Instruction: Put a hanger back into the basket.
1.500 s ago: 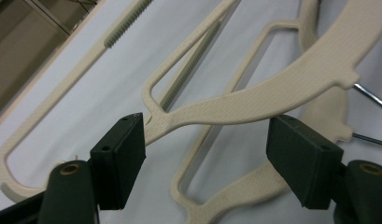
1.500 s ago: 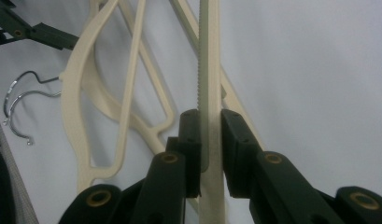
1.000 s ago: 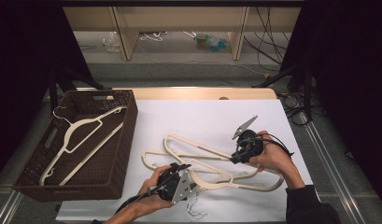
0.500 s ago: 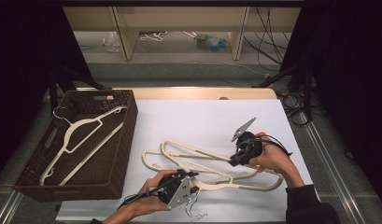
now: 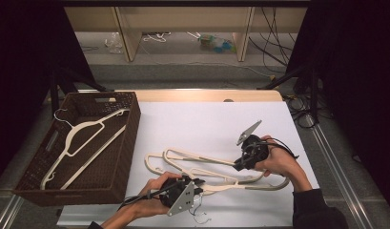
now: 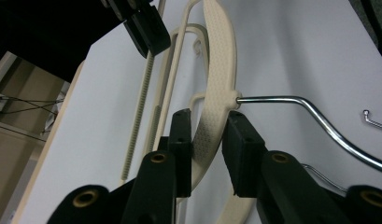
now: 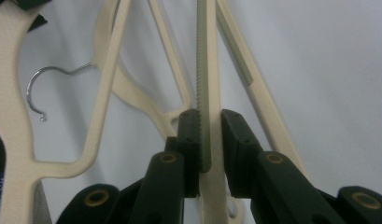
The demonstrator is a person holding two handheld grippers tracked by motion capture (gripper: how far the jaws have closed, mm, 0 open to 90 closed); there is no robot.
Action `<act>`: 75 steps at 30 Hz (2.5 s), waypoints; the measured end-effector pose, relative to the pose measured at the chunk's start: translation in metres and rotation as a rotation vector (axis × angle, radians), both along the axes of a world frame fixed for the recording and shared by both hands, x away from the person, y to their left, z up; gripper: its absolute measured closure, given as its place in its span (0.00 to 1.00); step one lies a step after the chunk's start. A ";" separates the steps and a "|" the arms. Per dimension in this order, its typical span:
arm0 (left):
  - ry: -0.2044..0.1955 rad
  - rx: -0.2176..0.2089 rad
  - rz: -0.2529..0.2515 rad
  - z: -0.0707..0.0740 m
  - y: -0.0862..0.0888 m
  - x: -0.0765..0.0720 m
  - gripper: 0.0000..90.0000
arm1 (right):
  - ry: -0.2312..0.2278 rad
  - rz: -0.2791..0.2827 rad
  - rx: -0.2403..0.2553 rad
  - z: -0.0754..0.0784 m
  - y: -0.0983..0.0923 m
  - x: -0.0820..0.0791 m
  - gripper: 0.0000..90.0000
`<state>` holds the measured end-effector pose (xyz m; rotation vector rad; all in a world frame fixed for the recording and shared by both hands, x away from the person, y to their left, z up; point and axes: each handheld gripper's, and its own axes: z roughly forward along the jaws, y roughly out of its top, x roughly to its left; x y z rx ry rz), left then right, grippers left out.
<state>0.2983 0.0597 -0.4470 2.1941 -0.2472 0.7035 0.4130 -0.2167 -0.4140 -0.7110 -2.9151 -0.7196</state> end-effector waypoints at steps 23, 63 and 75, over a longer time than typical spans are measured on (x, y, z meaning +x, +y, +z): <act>0.127 -0.025 0.148 0.057 0.002 0.033 0.92 | -0.317 -0.149 0.127 0.051 -0.016 -0.004 0.53; 0.512 -0.295 0.437 0.113 0.048 0.076 0.96 | -0.486 -0.297 0.328 0.086 -0.045 -0.038 0.37; 0.586 -0.404 0.473 0.143 0.075 0.079 0.96 | -0.449 -0.272 0.300 0.070 -0.029 -0.052 0.32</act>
